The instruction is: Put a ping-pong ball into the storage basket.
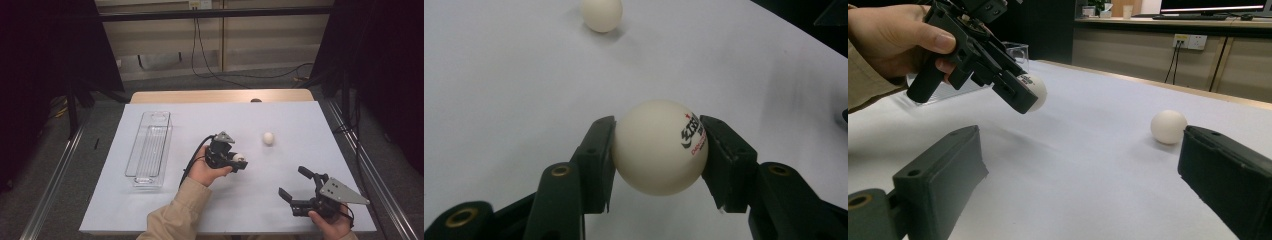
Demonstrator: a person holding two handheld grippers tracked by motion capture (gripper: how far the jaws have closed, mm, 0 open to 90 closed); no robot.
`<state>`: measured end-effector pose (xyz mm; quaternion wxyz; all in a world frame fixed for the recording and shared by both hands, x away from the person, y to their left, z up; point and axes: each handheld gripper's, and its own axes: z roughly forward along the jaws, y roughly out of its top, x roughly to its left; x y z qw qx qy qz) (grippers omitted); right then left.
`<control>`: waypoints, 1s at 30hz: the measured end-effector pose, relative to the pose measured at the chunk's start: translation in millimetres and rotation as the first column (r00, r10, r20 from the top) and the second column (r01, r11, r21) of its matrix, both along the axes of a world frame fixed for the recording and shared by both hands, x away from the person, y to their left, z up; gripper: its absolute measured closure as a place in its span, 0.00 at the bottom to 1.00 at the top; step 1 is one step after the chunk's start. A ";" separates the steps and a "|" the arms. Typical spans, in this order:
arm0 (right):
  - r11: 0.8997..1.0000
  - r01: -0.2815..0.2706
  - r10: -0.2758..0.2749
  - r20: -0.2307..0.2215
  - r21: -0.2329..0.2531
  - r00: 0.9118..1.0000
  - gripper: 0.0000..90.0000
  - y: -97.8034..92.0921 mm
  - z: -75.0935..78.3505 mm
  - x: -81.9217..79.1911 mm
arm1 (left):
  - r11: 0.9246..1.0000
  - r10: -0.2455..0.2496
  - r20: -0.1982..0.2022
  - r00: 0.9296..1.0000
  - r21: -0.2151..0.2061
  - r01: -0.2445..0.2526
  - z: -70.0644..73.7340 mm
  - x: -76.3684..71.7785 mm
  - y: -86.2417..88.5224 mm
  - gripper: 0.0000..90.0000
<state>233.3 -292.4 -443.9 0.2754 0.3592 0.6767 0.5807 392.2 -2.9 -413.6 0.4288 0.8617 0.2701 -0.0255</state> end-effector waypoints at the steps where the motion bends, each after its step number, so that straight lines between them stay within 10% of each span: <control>1: 1.000 0.000 0.000 0.000 0.000 1.000 0.04 0.0 0.0 0.0 | 1.000 0.001 0.001 1.000 0.004 -0.001 0.9 0.5 1.3 0.57; 30: 1.000 -0.004 0.004 0.000 0.002 1.000 0.04 0.1 0.2 -0.2 | 0.998 0.056 0.010 0.998 -0.018 -0.056 10.4 8.0 21.3 0.56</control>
